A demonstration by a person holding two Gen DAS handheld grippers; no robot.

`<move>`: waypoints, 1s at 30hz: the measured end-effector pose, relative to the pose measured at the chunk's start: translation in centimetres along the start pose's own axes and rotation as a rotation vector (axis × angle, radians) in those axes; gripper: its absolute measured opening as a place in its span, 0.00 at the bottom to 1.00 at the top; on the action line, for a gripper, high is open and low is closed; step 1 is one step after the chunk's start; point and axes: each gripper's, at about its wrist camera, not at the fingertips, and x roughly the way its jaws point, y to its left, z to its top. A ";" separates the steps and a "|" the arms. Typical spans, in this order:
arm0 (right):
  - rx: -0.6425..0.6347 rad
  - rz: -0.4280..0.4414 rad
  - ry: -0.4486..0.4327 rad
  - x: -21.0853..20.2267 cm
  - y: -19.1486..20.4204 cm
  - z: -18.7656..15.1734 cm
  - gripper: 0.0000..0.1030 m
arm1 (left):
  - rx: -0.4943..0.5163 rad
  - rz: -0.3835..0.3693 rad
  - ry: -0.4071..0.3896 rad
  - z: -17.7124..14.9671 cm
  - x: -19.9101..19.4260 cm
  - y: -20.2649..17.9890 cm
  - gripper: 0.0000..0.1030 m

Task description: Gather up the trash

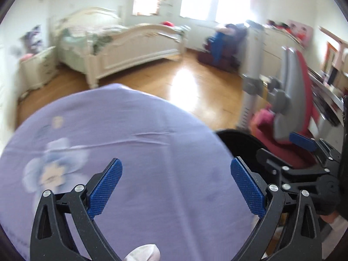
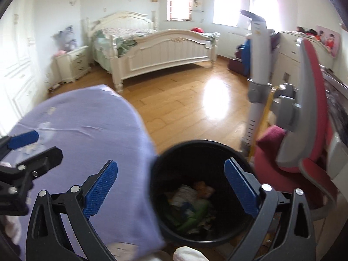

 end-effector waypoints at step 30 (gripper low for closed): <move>-0.047 0.183 -0.275 -1.6 18.0 -0.7 0.95 | -0.278 0.352 -0.204 -7.0 -9.5 16.8 0.95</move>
